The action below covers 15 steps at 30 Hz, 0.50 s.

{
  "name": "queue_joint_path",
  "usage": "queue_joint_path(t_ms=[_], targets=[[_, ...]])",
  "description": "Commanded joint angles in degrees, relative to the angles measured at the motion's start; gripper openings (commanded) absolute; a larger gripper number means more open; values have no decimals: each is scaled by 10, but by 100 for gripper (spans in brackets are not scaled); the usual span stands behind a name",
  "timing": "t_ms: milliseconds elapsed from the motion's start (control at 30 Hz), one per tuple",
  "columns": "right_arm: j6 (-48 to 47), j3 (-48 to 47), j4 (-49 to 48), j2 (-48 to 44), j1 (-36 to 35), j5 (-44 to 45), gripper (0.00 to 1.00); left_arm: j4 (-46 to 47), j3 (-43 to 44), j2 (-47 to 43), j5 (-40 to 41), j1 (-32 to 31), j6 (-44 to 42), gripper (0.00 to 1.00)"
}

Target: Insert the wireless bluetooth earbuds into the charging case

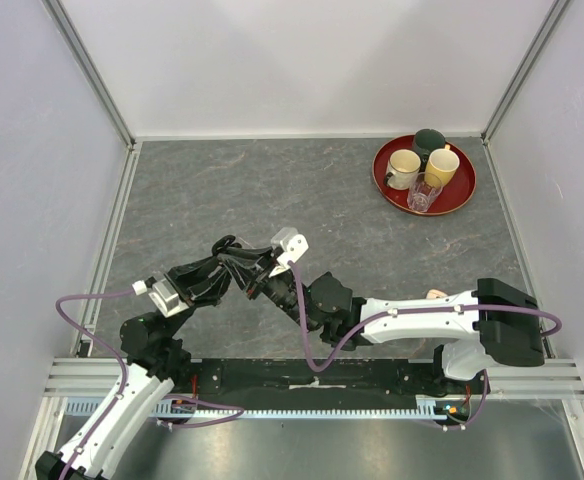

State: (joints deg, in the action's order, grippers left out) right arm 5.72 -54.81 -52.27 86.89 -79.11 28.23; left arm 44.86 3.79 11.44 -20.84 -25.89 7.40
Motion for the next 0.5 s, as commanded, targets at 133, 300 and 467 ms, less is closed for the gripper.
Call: queue_joint_path(t_ms=[133, 300, 467], targets=[[-24, -1, 26, -16, 0, 41, 33, 55, 22, -10, 7, -1, -20, 2], [-21, 5, 0, -25, -1, 42, 38, 52, 21, -12, 6, 0, -18, 2], [-26, 9, -28, -30, -1, 39, 42, 48, 21, -14, 5, 0, -17, 2]])
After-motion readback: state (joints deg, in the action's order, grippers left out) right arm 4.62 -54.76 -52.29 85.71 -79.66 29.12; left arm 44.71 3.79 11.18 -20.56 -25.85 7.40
